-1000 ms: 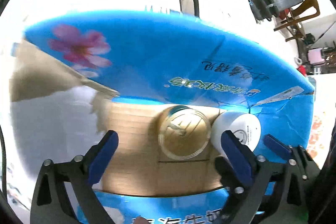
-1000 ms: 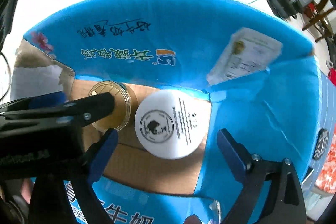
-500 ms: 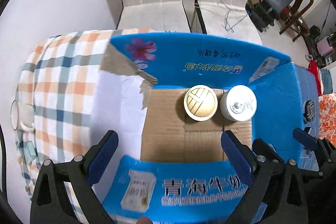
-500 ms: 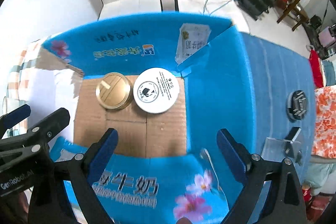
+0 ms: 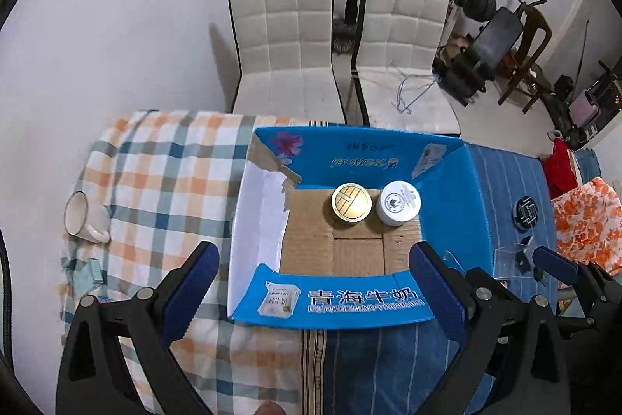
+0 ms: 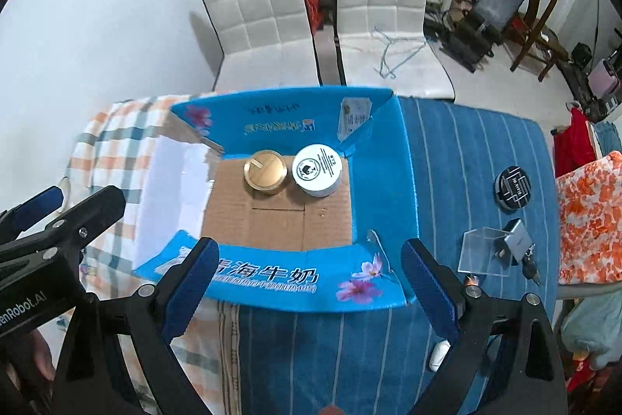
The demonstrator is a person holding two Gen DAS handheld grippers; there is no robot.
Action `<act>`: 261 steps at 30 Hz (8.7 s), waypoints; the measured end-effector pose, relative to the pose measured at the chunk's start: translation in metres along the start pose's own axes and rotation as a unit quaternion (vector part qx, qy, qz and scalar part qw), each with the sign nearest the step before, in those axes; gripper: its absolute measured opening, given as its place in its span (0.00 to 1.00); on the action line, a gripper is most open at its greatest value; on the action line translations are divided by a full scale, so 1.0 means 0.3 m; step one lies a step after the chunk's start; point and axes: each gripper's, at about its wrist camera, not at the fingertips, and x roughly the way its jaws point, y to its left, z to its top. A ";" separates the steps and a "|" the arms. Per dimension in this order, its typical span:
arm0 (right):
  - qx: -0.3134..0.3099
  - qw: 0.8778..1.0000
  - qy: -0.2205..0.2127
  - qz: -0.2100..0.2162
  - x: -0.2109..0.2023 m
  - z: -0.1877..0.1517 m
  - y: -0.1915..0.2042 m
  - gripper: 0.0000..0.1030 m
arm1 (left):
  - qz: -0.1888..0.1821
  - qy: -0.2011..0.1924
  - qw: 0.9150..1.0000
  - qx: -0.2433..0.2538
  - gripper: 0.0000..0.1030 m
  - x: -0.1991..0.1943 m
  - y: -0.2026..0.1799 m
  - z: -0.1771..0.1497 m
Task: Organize rigid objects
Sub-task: 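Lift both tools out of the blue box, then grasp the clear plastic cube with the left tool while the right tool grasps the silver tin, then carry the clear cube and silver tin into the blue box and release both, then lift both tools out of the blue box, then grasp the grey charger with the left tool while the right tool grasps the black Blank.ME tin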
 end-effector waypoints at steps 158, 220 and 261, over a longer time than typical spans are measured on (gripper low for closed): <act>-0.006 0.979 0.180 -0.091 0.784 0.031 -0.048 0.72 | 0.058 0.184 0.979 0.063 0.61 0.838 -0.067 0.099; -0.036 0.999 0.027 0.012 -0.073 -0.128 -0.031 0.90 | -0.011 0.015 1.000 0.004 1.00 -0.074 -0.080 -0.115; 0.274 0.948 0.106 -0.124 0.266 -0.378 -1.488 0.90 | -0.118 0.121 0.957 0.235 1.00 0.484 -1.475 -0.279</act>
